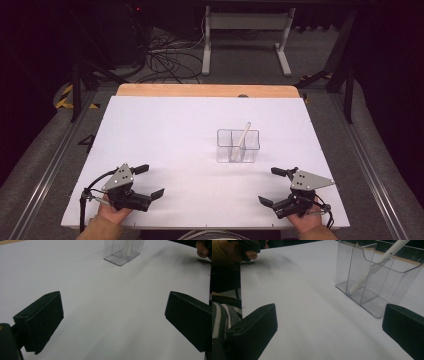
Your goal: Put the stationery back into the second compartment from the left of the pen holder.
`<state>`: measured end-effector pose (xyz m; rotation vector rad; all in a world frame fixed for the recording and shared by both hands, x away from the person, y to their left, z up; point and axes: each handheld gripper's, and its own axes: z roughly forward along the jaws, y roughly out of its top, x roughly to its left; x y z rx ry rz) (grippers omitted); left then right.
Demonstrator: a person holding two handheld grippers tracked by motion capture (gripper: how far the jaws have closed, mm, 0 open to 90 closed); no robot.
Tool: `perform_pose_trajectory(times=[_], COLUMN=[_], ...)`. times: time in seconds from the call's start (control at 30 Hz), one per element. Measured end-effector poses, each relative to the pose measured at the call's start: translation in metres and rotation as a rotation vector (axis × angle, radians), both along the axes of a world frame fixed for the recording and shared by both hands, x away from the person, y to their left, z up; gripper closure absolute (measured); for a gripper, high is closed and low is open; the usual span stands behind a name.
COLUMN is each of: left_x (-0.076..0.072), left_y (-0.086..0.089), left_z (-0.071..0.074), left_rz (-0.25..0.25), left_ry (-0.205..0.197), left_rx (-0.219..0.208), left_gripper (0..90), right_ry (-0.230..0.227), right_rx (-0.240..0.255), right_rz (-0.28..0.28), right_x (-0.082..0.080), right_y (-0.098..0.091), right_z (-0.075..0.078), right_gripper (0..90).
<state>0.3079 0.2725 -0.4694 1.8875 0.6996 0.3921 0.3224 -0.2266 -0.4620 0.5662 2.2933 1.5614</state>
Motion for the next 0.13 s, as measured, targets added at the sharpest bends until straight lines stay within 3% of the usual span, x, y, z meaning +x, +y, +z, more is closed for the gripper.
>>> perform_pose_trajectory(times=[0.13], left_x=[0.0012], left_y=[0.0028], left_z=[0.0006], left_rz=[0.017], left_ry=[0.003], left_rx=[0.000], left_gripper=[2.8], right_ry=[0.000], right_rx=[0.000], right_rz=[0.000], right_x=[0.0000], right_y=[-0.0002], right_z=[0.0001], right_gripper=[0.5])
